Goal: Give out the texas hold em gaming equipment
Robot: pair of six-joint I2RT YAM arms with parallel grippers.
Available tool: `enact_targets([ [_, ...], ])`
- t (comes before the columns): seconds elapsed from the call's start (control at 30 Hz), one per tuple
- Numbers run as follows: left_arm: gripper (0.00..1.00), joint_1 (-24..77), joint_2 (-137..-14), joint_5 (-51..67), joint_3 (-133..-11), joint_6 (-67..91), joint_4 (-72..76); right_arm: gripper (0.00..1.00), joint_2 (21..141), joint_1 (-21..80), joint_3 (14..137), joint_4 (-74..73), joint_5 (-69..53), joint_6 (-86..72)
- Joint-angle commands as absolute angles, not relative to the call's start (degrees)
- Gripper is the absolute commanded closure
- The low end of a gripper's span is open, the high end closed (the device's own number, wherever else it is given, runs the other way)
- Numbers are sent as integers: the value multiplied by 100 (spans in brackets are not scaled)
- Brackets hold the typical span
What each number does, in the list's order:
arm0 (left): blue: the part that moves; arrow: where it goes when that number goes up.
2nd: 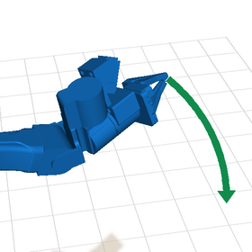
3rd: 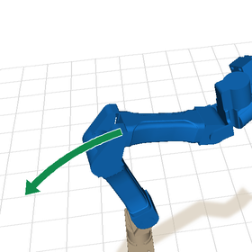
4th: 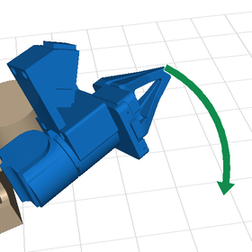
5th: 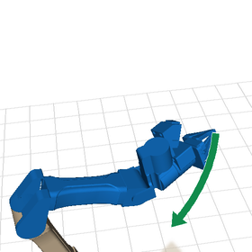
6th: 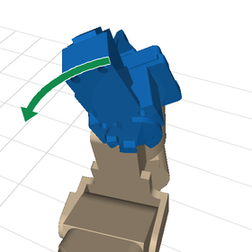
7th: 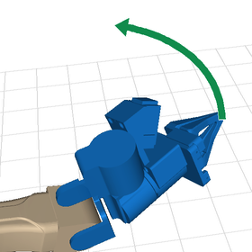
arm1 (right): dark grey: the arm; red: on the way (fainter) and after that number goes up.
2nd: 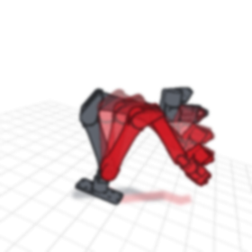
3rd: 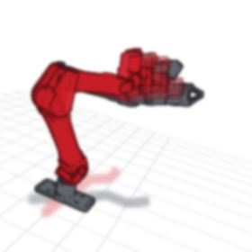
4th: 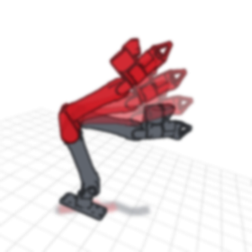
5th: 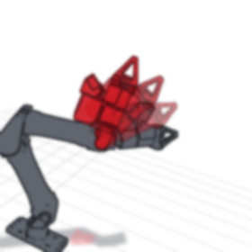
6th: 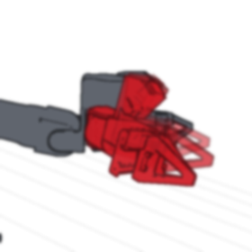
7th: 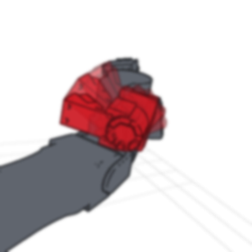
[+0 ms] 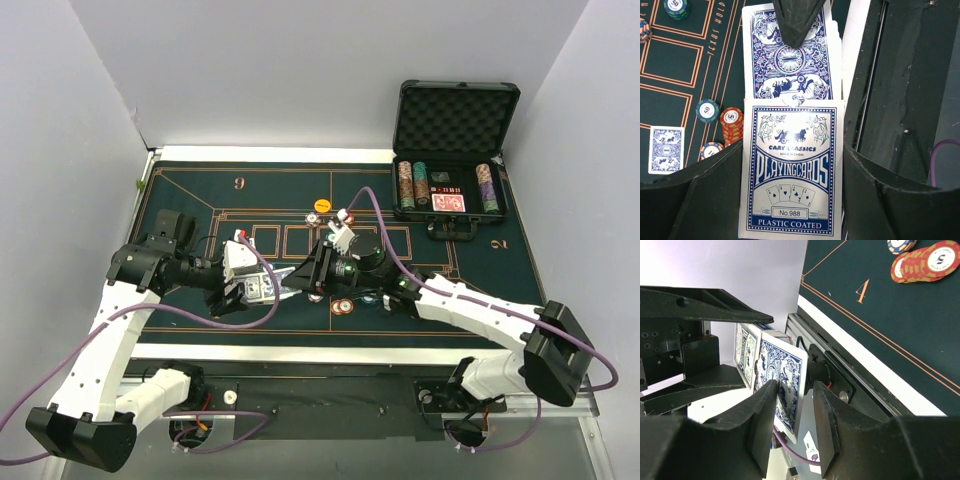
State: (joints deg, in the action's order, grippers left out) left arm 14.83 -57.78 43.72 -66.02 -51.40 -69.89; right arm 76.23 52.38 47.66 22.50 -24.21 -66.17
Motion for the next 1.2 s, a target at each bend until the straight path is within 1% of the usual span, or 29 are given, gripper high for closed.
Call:
enact_targets([
  [0.0,62,1450,-5669,4684,-6794,-5089,-6776,69,7251,5115,4676,2180,-2294,-6557],
  [0.17,63,1450,-5651,4693,-6750,-5071,-6741,72,6997,5036,4667,1960,-2241,-6495],
  [0.27,62,1450,-5599,4702,-6715,-5054,-6698,77,6865,4957,4623,1907,-2241,-6513],
  [0.33,63,1450,-5590,4702,-6697,-5045,-6680,78,6829,4931,4579,1977,-2267,-6557],
  [0.4,63,1450,-5581,4720,-6697,-5036,-6671,71,6855,4939,4588,2056,-2311,-6574],
  [0.43,63,1450,-5581,4720,-6697,-5027,-6662,56,6899,4939,4588,2091,-2355,-6618],
  [0.47,63,1450,-5581,4728,-6697,-5019,-6662,49,6969,4966,4597,2266,-2451,-6653],
  [0.5,63,1450,-5581,4737,-6697,-5010,-6645,38,7022,5001,4605,2320,-2478,-6653],
  [0.57,63,1450,-5590,4737,-6706,-5010,-6636,32,7145,5071,4719,2259,-2479,-6592],
  [0.63,63,1450,-5590,4746,-6706,-5001,-6627,31,7268,5159,4947,2162,-2461,-6513],
  [0.73,63,1450,-5581,4763,-6697,-4984,-6618,32,7514,5229,5132,2179,-2470,-6513],
  [0.8,63,1450,-5581,4764,-6706,-4966,-6601,35,7672,5282,5229,2224,-2487,-6556],
  [0.87,63,1459,-5563,4781,-6706,-4948,-6574,41,7787,5317,5265,2346,-2522,-6626],
  [1.0,63,1450,-5511,4799,-6689,-4896,-6530,55,7770,5317,5186,2443,-2514,-6706],
  [1.07,63,1450,-5511,4799,-6680,-4904,-6539,58,7664,5317,5116,2382,-2461,-6654],
  [1.17,63,1450,-5502,4834,-6688,-4904,-6530,61,7454,5282,5028,2145,-2391,-6540],
])
